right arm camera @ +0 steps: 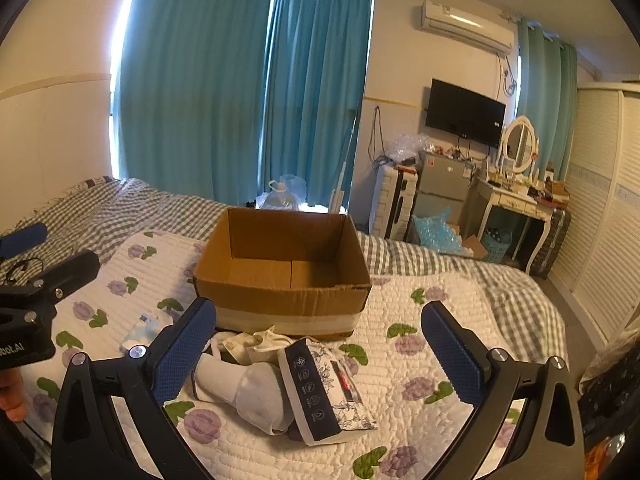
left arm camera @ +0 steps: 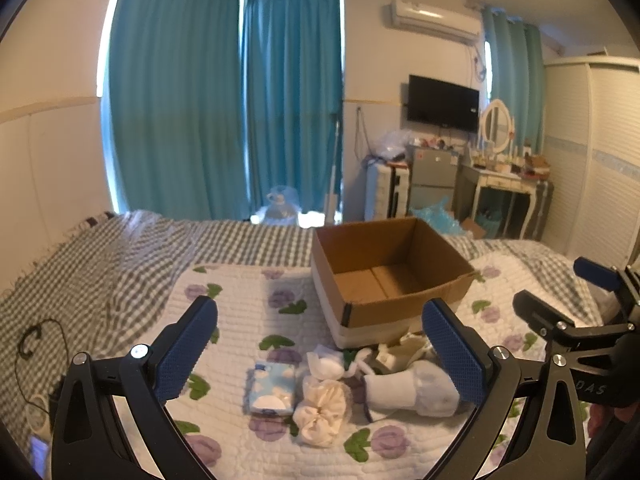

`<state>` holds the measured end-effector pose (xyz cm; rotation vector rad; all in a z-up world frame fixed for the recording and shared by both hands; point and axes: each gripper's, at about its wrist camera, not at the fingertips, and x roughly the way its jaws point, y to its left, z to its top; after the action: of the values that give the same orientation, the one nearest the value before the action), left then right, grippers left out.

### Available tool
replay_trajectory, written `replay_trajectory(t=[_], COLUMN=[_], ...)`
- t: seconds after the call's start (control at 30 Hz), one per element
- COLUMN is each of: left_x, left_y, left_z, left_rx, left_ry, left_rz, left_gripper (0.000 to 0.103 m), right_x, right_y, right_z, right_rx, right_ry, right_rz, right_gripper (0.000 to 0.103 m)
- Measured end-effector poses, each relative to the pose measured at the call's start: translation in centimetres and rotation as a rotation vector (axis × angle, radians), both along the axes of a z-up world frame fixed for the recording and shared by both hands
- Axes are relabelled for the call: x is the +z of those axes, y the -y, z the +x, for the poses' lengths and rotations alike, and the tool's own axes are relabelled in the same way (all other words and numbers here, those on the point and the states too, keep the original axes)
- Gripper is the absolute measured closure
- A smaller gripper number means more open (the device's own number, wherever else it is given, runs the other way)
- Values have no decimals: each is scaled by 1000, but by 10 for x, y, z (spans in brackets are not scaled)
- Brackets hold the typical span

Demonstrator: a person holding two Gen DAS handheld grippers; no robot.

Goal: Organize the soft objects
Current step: 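Grasp the navy-and-white pad pack with the right tool while the left tool reaches the white sock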

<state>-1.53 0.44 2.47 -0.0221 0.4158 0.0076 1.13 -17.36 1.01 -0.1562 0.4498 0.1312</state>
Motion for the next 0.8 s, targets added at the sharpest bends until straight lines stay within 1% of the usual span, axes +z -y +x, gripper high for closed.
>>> replay_trajectory(t=[0.03, 0.1, 0.17, 0.23, 0.3, 0.4, 0.43, 0.47, 0.53, 0.6, 0.63, 0.7, 0.73, 0.77, 0.8], left_x=[4, 6, 1, -13, -34, -63, -72, -83, -97, -109, -112, -117, -117, -117, -116], left_y=[0, 3, 6, 8, 8, 9, 10, 9, 9, 12, 12, 17, 19, 21, 25], left_z=[-2, -2, 0, 8, 19, 32, 34, 39, 42, 45, 46, 46, 46, 46, 45], left_rx=[-4, -12, -11, -2, -9, -17, -18, -18, -10, -3, -4, -17, -22, -27, -33], left_ry=[3, -10, -30, -86, -162, -255, -279, -312, -347, -380, -388, -401, -405, -405, -404], left_rz=[3, 20, 35, 45, 33, 25, 21, 11, 9, 9, 7, 6, 8, 10, 10], left_gripper=[0, 0, 0, 0, 0, 0, 0, 0, 0, 0, 0, 0, 0, 0, 0], right_x=[3, 4, 1, -12, -31, -68, -77, -88, -106, -120, -125, -135, -138, -140, -140], right_y=[1, 3, 4, 6, 7, 3, 3, 2, 2, 2, 2, 4, 5, 6, 8], right_z=[-1, 0, 3, 11, 19, 33, 35, 39, 44, 48, 50, 55, 56, 57, 58], right_rx=[-3, -10, -23, -25, -7, -3, -1, 6, 13, 8, 1, -7, -9, -13, -20], right_ry=[-4, -44, -81, -150, -222, -325, -343, -374, -419, -453, -471, -502, -513, -519, -515], right_rz=[-5, -27, -58, -77, -82, -133, -141, -149, -162, -189, -203, -213, -213, -215, -217], right_gripper=[0, 0, 0, 0, 0, 0, 2, 7, 12, 14, 16, 27, 35, 42, 46])
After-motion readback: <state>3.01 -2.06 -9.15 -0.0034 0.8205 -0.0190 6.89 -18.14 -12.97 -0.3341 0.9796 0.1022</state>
